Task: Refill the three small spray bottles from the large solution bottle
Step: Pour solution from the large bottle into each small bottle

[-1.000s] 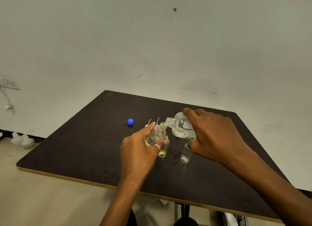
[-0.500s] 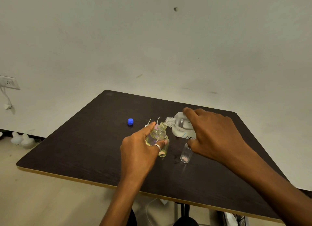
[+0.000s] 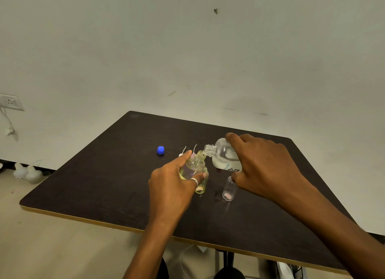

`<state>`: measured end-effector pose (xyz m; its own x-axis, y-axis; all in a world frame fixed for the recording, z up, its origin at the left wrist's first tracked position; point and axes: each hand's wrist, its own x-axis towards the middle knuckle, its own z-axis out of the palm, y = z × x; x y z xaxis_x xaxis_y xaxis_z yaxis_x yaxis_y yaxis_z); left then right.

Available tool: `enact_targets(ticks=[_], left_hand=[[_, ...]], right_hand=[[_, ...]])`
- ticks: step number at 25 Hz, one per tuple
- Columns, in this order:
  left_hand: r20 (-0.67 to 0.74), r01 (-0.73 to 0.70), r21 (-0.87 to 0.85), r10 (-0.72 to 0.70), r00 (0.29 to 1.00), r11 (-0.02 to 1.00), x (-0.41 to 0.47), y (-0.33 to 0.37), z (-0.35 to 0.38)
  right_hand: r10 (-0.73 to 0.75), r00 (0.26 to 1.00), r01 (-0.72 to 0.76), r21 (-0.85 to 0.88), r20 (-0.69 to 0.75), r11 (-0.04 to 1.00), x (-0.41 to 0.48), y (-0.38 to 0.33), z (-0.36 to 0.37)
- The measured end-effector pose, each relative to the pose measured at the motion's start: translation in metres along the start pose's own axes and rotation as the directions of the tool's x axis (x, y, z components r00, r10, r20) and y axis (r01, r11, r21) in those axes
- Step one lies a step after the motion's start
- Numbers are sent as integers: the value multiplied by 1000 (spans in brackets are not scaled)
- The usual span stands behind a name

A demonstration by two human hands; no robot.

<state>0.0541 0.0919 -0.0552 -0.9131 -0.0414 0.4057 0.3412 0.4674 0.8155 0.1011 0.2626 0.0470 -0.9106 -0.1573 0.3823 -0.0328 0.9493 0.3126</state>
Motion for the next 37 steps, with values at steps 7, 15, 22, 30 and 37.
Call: enact_targets(ticks=[7, 15, 22, 30, 37], left_hand=[[8, 5, 7, -5, 1000, 1000, 0, 0, 1], [13, 5, -4, -5, 1000, 1000, 0, -1, 1], [6, 7, 1, -7, 1000, 1000, 1, -3, 1], [0, 1, -9, -1, 1000, 1000, 0, -2, 1], [8, 3, 1, -3, 1000, 1000, 1, -3, 1]], right_hand=[[-3, 1000, 3, 1, 6, 1000, 0, 0, 1], [-5, 1000, 5, 11, 6, 1000, 1, -1, -2], [-1, 1000, 1, -4, 1, 1000, 1, -2, -2], [-5, 1000, 5, 1, 9, 1000, 1, -2, -3], [-3, 1000, 3, 7, 21, 1000, 1, -2, -4]])
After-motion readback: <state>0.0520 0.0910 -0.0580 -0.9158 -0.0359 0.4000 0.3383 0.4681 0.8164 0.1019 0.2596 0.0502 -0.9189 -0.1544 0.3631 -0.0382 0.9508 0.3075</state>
